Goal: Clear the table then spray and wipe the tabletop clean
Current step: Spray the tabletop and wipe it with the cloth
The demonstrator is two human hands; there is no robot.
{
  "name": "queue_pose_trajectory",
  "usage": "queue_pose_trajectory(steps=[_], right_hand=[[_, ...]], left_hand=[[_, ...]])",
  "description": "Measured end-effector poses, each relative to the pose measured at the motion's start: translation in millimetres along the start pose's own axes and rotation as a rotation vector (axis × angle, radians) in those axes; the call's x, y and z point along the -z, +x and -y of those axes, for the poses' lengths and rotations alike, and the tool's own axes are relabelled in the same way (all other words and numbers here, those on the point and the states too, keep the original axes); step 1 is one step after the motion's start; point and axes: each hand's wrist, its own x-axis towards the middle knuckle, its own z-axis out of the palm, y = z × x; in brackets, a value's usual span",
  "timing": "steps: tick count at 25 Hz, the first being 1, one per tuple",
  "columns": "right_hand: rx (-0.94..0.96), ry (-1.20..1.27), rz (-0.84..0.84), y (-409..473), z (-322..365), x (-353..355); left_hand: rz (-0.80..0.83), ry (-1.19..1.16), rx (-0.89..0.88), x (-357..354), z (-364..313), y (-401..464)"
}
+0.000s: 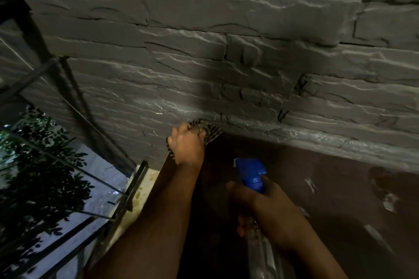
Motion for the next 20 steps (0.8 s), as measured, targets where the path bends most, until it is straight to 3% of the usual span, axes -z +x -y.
queue_pose_trajectory(steps=[4, 5, 6, 8, 9, 10, 14, 17, 20], right_hand=[[-0.009, -0.008, 0.032, -6.4, 1.6, -1.5], [-0.013, -0.003, 0.042, -8.0, 1.7, -2.7], [-0.014, 0.004, 0.050, -9.0, 1.3, -4.4], [-0.022, 0.007, 0.045, -9.7, -0.6, -7.4], [-0.029, -0.001, 0.039, -10.2, -1.4, -8.9], [-0.030, -0.011, 0.029, -11.3, -2.0, -10.0], [-0.075, -0.104, 0.037, -27.2, -3.1, -9.9], [-0.104, -0.161, 0.089, -43.1, -7.4, -23.5], [-0.111, -0.316, 0.128, -48.0, -20.3, -45.6]], left_hand=[[0.041, -0.077, -0.615, 1.4, 45.2, -54.6], [0.006, -0.078, -0.640, 4.9, 63.0, -54.1], [-0.006, -0.084, -0.543, 8.2, 72.8, -44.6], [-0.012, -0.112, -0.187, 9.8, 67.6, -17.4], [0.005, -0.098, -0.090, 8.5, 54.3, -9.3], [0.039, -0.064, -0.131, 5.4, 39.0, -6.9], [0.308, -0.092, -0.756, -2.0, 37.5, -44.4], [0.264, -0.162, -0.680, 12.8, 70.9, -13.1], [0.355, -0.151, -0.588, 17.2, 66.2, 5.4]])
